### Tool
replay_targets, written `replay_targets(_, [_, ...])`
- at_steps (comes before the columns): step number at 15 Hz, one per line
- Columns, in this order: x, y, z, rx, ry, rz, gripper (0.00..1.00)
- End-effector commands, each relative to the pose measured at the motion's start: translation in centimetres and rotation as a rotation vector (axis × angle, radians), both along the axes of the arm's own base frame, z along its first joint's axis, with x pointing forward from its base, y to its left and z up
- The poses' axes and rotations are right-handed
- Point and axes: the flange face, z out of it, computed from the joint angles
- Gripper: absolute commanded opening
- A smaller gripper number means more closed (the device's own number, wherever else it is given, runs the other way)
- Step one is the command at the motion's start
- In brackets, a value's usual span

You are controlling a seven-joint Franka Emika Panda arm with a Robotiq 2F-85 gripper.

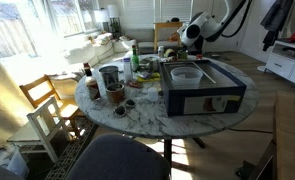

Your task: Pick up the green lid and put it on top of the yellow coffee can near the yellow and brown bottle

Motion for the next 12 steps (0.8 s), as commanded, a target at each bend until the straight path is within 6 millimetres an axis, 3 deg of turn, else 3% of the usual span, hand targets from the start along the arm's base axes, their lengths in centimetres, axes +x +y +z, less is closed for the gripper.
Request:
replay_targets(1, [1.2,-2.1,-1.9,0.009,0.037,-0.001,0.01])
replay_targets(7, [2.0,-4.6,-3.1,0.011,0.05,-0.002,0.01])
replay_targets(12, [3.5,-4.9,-3.3,0.011,0.056,0.011,0.01])
